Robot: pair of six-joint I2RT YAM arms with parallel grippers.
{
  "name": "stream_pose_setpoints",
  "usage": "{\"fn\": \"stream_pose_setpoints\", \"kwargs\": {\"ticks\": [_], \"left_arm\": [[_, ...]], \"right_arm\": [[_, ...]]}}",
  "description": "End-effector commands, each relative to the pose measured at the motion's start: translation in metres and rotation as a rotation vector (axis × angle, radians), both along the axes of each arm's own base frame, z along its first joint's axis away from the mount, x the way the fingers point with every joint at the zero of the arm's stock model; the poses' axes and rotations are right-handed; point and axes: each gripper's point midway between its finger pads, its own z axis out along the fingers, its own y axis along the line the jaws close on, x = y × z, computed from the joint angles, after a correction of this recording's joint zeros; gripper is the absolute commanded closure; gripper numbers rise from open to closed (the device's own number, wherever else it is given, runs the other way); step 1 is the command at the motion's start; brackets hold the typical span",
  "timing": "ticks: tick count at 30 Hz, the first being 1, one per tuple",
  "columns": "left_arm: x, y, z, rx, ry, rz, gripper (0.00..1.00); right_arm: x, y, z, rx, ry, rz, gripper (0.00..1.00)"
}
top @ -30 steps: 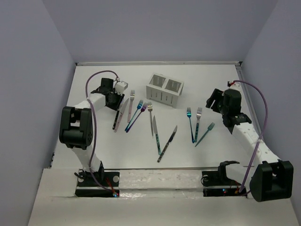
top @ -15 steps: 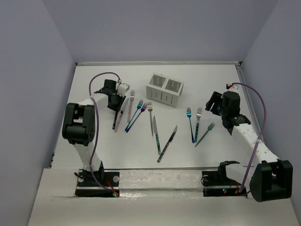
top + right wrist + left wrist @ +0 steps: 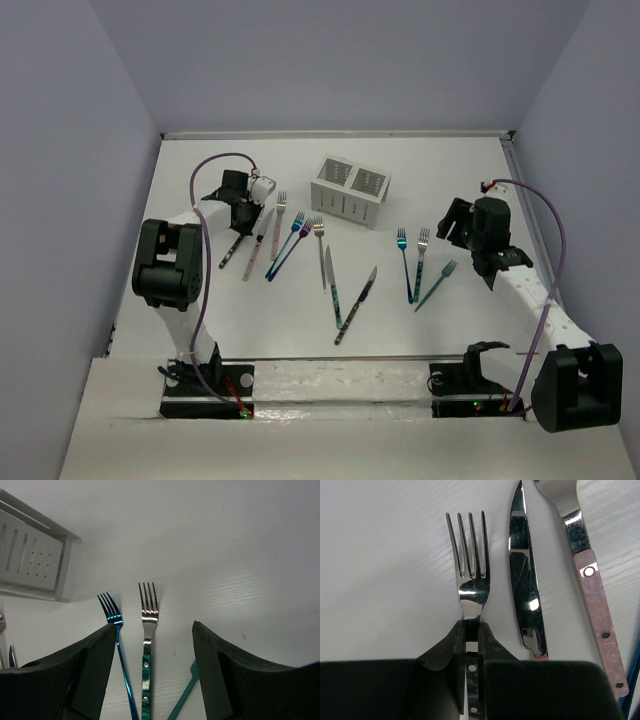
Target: Sort the eating utensils into containers
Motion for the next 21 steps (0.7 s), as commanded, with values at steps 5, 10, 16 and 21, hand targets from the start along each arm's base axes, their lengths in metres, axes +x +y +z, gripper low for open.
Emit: {"fn": "stream_pose_setpoints", "kwargs": {"ticks": [5,10,16,21], "left_arm": [[0.004,0.003,0.024,-0.017,-0.018,0.060,1.00],[0.052,-0.010,0.139,-0.138,-0.349,0.102,1.00],[0.074,-0.064,0.313,-0.416,-0.695,-0.025,1.00],[0.065,-0.135,0.393,-0.554,-0.894,-0.190,1.00]], "right_arm": [[0.004,0.005,0.015,0.014,-0.053,0.035,0.32],[0.006,0.010,0.022,0.023,-0.070,0.062,0.32],[0.014,0.015,0.029,0.040,-0.109,0.081,0.32],[0.023,0.010,0.032,0.056,-0.102,0.027,0.32]]}}
